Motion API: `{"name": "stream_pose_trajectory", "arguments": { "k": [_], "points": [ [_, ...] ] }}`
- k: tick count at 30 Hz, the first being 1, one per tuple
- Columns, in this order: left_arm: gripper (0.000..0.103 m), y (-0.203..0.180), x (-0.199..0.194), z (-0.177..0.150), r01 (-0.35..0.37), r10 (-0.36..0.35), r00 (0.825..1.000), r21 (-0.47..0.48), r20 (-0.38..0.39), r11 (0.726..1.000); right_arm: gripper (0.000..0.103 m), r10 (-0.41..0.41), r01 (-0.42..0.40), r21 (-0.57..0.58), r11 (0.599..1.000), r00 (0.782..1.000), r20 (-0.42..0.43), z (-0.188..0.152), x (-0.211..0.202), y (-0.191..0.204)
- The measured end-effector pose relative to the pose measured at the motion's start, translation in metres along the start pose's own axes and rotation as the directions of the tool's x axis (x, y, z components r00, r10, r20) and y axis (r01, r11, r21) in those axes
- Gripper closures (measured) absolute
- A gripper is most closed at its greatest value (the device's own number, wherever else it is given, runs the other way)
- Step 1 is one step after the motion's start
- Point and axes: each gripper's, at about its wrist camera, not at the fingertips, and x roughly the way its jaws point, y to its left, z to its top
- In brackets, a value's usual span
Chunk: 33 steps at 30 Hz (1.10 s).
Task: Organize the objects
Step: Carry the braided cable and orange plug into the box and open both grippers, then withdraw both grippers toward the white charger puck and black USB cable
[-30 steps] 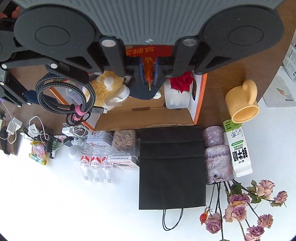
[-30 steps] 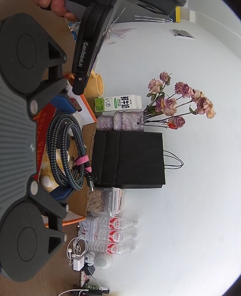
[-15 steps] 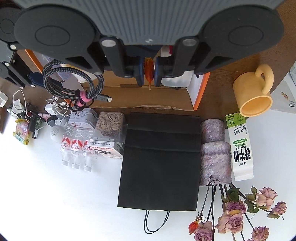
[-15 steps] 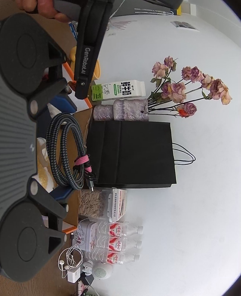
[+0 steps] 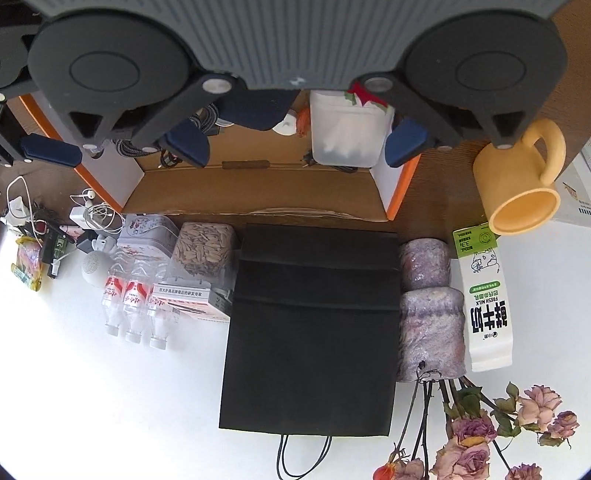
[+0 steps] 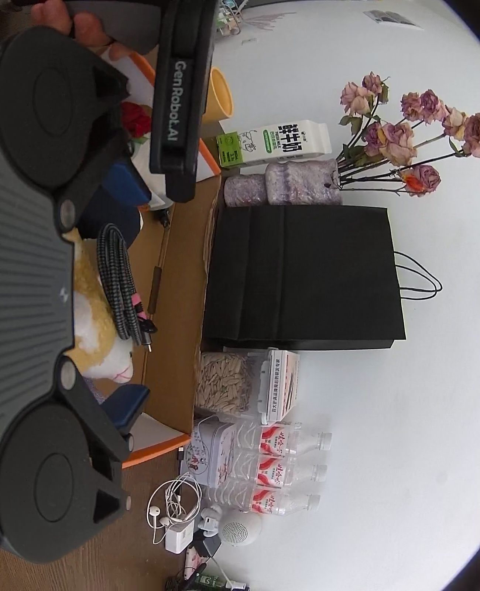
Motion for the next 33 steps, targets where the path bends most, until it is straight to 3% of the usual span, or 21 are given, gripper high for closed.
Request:
{"name": "stream_pose_trajectory", "arguments": {
  "k": [11, 17, 27, 33],
  "points": [
    [0.0, 0.0, -0.005, 0.0, 0.006, -0.006, 1.0, -0.018, -0.006, 1.0, 0.0, 0.0, 0.0, -0.013, 1.0, 1.0, 0.007, 0.0, -0.005, 0.003],
    [0.0, 0.004, -0.033, -0.006, -0.01, 0.011, 1.0, -0.036, 0.021, 0.999, 0.0, -0.023, 0.024, -0.039, 0.999, 0.999, 0.028, -0.005, -0.02, 0.009],
    [0.0, 0.009, -0.092, -0.054, -0.044, 0.045, 0.998, 0.008, -0.05, 0.999, 0.0, -0.028, 0.028, -0.072, 0.997, 1.0, 0.005, -0.041, -0.076, 0.016],
    [0.0, 0.0, -0.124, -0.094, -0.021, 0.029, 0.993, 0.071, -0.117, 0.997, 0.0, -0.052, 0.05, -0.065, 0.997, 0.998, -0.028, -0.063, -0.103, 0.011]
  ]
}}
